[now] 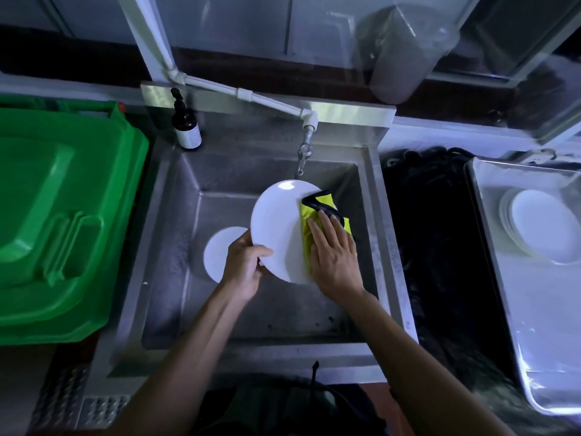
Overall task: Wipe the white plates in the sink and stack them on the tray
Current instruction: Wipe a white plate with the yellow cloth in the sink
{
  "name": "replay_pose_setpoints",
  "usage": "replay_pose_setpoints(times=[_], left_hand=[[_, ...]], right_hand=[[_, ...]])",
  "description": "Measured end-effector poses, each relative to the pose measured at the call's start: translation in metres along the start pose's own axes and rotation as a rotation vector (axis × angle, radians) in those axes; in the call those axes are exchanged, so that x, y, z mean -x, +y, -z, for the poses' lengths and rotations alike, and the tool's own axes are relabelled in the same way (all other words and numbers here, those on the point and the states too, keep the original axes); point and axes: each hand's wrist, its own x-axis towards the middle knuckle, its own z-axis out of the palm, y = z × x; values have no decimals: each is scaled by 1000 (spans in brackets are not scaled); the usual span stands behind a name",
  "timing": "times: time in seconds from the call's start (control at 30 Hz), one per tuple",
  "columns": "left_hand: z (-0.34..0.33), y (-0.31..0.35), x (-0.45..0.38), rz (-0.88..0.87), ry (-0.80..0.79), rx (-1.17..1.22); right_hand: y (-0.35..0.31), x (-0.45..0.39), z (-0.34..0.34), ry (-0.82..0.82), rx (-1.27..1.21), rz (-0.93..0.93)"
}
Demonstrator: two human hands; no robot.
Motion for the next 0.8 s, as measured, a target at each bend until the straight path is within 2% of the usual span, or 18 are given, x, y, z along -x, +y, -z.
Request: replay_pose_setpoints(times=[0.27,0.5,0.6,0.8], left_hand=[[21,-5,0,29,-20,45],[29,-1,-3,17,-26,55],[34,3,-3,5,-22,49],[41,4,-3,-1,15,51]], right_hand=[[-53,28,-17,-58,-66,-64],[-97,28,-21,-15,-224,-61],[-98,32,-19,26,-300,-48],[-77,39,-18,-33,-210,-19]])
